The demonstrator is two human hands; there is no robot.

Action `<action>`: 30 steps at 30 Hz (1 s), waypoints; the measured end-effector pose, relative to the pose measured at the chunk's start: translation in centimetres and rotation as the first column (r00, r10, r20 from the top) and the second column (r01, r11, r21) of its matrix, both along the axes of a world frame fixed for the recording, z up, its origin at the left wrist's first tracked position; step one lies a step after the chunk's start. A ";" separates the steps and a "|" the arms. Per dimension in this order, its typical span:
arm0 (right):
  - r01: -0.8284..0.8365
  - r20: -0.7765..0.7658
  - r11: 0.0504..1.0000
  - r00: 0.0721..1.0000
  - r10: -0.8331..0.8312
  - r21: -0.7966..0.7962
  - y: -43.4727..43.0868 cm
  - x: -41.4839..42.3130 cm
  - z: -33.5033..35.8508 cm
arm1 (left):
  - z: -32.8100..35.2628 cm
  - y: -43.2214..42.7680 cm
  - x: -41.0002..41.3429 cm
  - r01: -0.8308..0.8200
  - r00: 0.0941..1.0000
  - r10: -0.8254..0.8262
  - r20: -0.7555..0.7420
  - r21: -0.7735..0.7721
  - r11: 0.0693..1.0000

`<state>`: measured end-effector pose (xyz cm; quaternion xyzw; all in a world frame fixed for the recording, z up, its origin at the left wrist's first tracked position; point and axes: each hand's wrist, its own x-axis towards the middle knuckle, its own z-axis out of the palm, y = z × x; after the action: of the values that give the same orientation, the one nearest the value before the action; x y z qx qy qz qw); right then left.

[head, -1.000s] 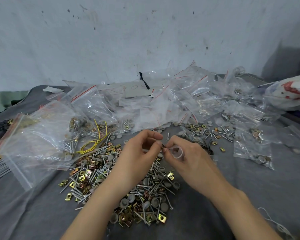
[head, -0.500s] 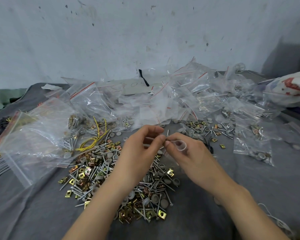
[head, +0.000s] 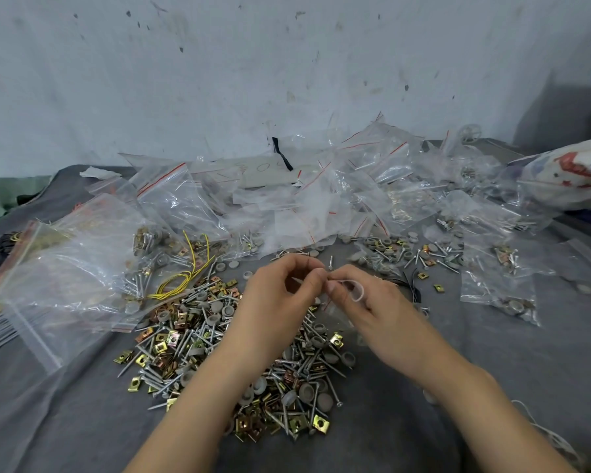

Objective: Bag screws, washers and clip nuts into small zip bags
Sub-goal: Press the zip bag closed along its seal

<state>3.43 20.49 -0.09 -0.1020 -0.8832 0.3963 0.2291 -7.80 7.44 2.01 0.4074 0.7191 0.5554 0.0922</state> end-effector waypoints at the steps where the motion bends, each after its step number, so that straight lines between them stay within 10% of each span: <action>1: 0.009 0.000 1.000 1.000 -0.009 0.015 0.0 0.0 -0.1 | 0.0 0.1 0.0 -0.002 1.000 0.002 0.025 0.007 1.000; 8: 0.136 -0.070 0.960 0.990 -0.122 0.247 -0.2 0.1 -0.2 | 0.1 0.3 0.3 0.003 0.959 -0.022 0.282 0.067 0.998; 16: 0.107 -0.069 0.977 0.993 -0.096 0.185 0.9 0.3 -0.1 | 0.2 -1.3 -0.9 0.102 0.984 -0.118 -0.134 -0.124 0.987; 30: 0.055 -0.015 0.995 0.998 -0.054 0.089 1.3 0.3 -0.2 | -0.8 -1.3 -1.7 0.035 0.942 -0.104 -0.320 -0.214 0.976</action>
<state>3.76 21.80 -0.32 -0.1130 -0.8955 0.3506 0.2499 -9.50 6.12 1.23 0.5078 0.7629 0.3989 0.0320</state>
